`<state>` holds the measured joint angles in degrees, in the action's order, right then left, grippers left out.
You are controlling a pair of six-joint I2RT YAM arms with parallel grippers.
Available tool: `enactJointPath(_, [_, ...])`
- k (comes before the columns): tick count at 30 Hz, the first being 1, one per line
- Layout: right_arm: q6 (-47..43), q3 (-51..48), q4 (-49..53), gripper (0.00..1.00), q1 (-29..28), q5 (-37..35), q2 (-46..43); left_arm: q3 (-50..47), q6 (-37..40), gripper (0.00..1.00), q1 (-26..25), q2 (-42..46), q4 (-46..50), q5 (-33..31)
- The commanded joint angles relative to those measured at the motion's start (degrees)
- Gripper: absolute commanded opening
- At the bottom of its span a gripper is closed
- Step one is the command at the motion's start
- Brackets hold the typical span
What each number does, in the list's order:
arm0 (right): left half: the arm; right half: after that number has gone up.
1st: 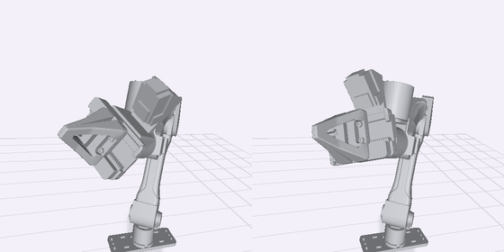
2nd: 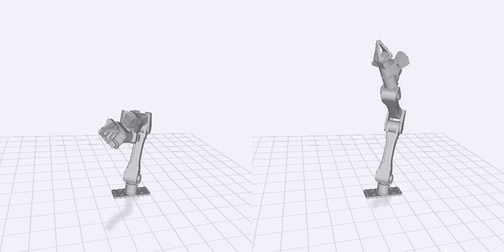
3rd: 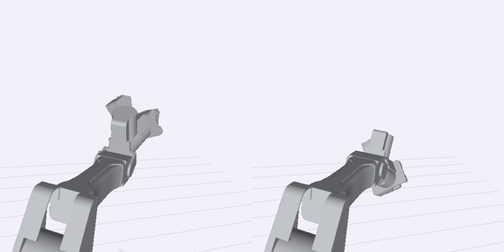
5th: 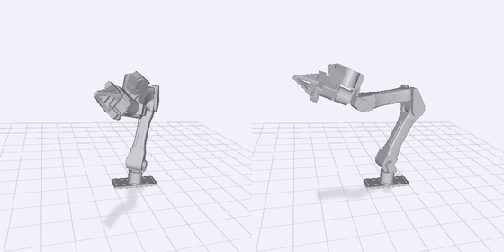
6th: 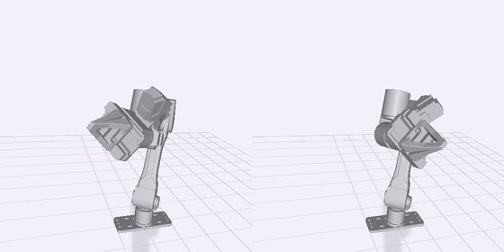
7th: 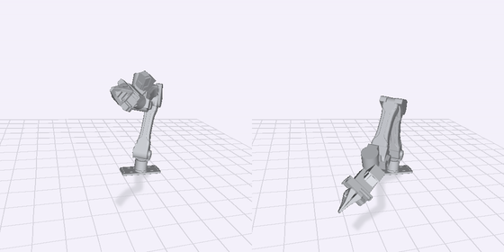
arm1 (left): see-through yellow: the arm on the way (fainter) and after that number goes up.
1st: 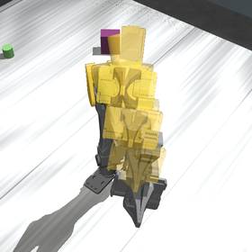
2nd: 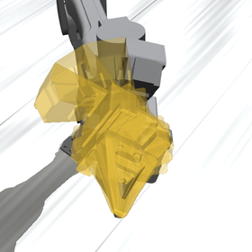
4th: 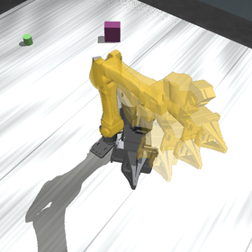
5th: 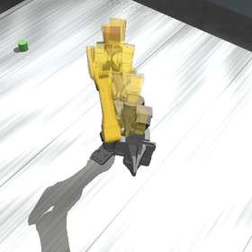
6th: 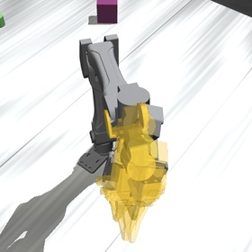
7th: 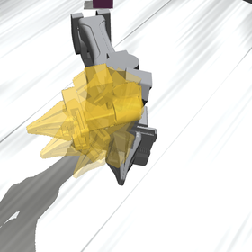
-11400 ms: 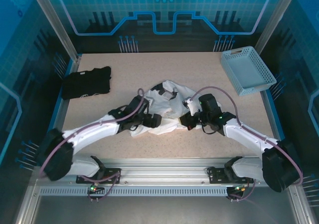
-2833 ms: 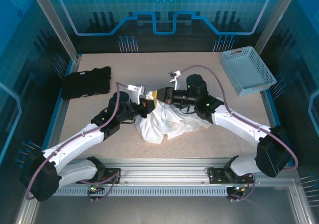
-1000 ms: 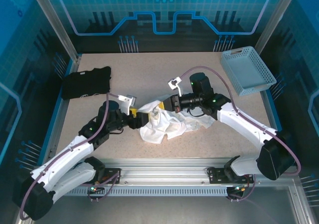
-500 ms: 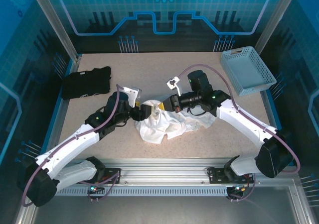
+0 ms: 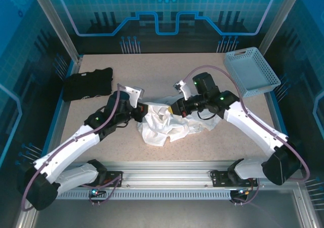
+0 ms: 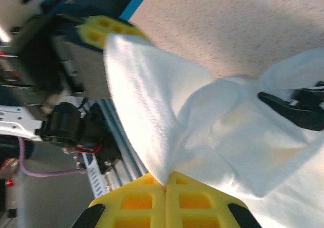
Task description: Fold the inside-out t-shirt
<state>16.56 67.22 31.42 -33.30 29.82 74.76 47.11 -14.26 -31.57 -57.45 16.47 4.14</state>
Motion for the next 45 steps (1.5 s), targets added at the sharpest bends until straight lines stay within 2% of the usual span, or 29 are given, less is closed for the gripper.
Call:
enactJointPath(1, [-3.8, 2.2, 5.8, 0.00, 1.3, -5.0, -4.3, 1.1, -2.9, 0.00, 1.9, 4.9, 6.1, 11.3])
enactJointPath(6, [-5.8, 4.1, 10.0, 0.00, 3.9, -5.8, -6.9, -0.8, -5.2, 0.00, 3.5, 8.1, 11.1, 17.3])
enactJointPath(10, [-7.6, 4.9, 11.2, 0.00, 3.0, -8.5, -7.0, -0.8, -5.5, 0.00, 3.5, 5.0, 12.6, 23.6])
enactJointPath(12, [-6.7, 4.2, 9.6, 0.00, 3.0, -5.3, -6.4, -0.7, -5.3, 0.01, 3.5, 2.5, 12.1, 26.9])
enactJointPath(13, [-5.7, 3.7, 7.9, 0.00, 3.1, -2.5, -6.0, -0.4, -5.1, 0.06, 3.3, 1.3, 12.2, 27.5])
enactJointPath(15, [-4.0, 2.7, 4.9, 0.00, 3.0, 3.4, -5.1, 0.2, -4.6, 0.14, 3.1, -0.7, 13.4, 25.1])
enactJointPath(17, [-3.6, 2.3, 3.7, 0.00, 2.8, 7.6, -4.2, 1.4, -5.0, 0.21, 3.0, -2.0, 15.4, 17.9])
enactJointPath(19, [-3.8, 2.1, 3.8, 0.00, 2.8, 10.3, -3.2, 2.0, -5.3, 0.23, 2.9, -2.7, 16.2, 12.0])
enactJointPath(21, [-4.1, 2.1, 3.9, 0.00, 2.8, 12.3, -2.4, 1.9, -5.1, 0.28, 2.7, -2.9, 15.5, 10.2])
enactJointPath(26, [-4.1, 2.9, 5.2, 0.00, 2.6, 11.9, -0.8, 1.7, -3.7, 0.44, 1.4, -1.1, 14.2, 9.2])
enactJointPath(29, [-3.0, 3.3, 5.2, 0.00, 2.6, 11.9, 0.5, 1.9, -1.1, 0.56, -1.3, 1.6, 13.7, 8.2])
enactJointPath(31, [-2.0, 3.5, 4.8, 0.00, 2.6, 12.0, 1.3, 2.5, 0.9, 0.62, -4.1, 3.3, 13.6, 5.0])
enactJointPath(34, [-1.1, 3.9, 4.6, 0.00, 2.5, 12.2, 2.0, 3.7, 3.1, 0.66, -7.9, 4.6, 13.8, -1.9])
enactJointPath(37, [-0.7, 4.1, 4.5, 0.00, 2.5, 12.0, 2.3, 4.6, 5.1, 0.67, -11.8, 5.2, 13.2, -6.2])
enactJointPath(45, [-0.1, 4.1, 3.7, 0.00, 2.4, 12.7, 3.0, 8.5, 9.2, 0.76, -17.0, -3.1, 11.6, -4.8])
